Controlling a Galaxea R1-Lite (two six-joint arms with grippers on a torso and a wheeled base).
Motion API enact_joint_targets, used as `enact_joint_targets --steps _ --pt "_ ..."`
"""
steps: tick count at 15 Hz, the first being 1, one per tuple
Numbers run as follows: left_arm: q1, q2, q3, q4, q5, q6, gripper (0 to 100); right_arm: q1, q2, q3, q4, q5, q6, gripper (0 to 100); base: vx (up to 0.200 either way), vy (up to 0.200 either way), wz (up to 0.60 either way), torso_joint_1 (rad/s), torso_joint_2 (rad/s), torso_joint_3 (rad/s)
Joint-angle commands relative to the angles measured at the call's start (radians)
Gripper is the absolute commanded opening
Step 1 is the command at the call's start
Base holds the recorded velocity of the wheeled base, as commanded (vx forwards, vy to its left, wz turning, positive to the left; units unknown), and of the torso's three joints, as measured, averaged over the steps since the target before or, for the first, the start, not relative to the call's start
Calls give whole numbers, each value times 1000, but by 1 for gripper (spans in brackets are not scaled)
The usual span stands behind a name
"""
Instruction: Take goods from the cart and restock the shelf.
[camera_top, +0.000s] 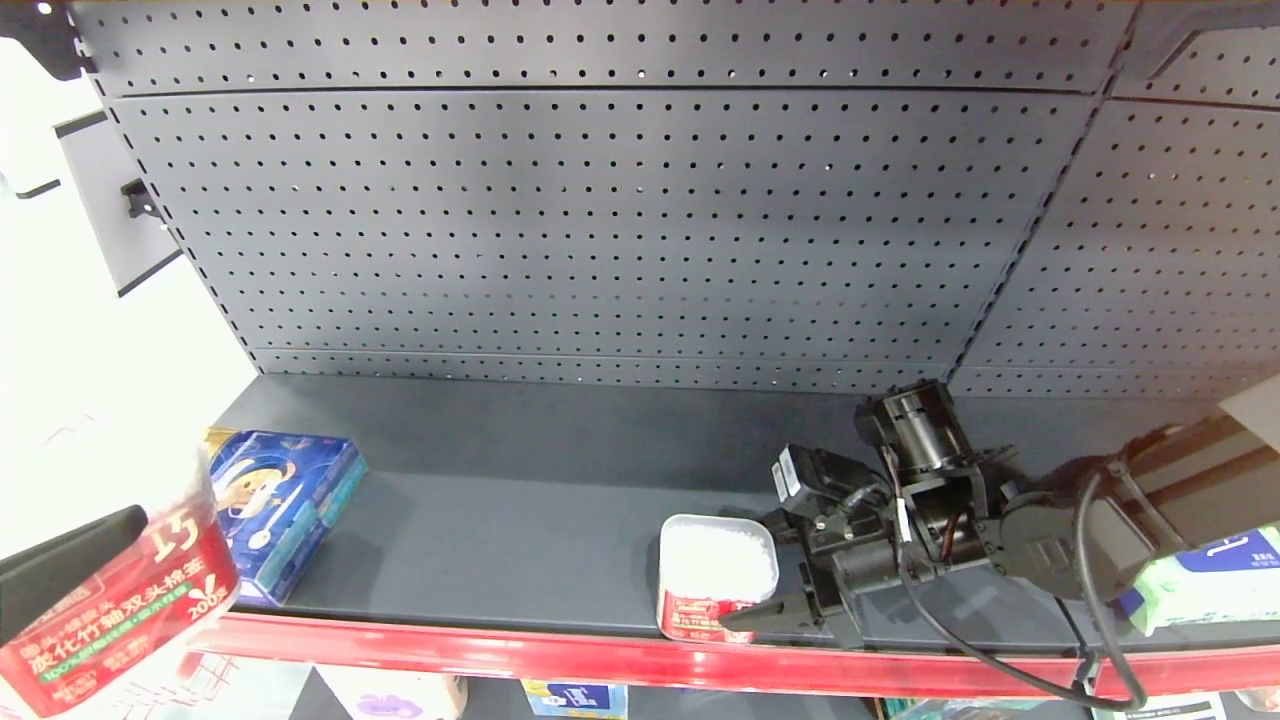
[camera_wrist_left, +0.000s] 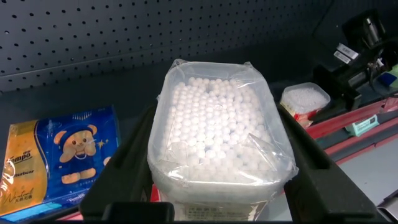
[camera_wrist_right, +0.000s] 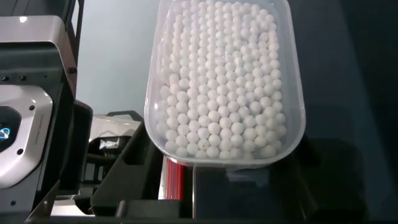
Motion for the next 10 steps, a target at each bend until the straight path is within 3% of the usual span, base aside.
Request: enact_joint_targets --steps 1,10 --pt "0 -6 2 0 0 -1 0 6 -5 4 -1 1 -1 0 0 0 0 0 0 0" --pt "0 -6 6 0 -1 -1 0 16 -8 12 -2 -16 -1 0 0 0 0 0 0 0"
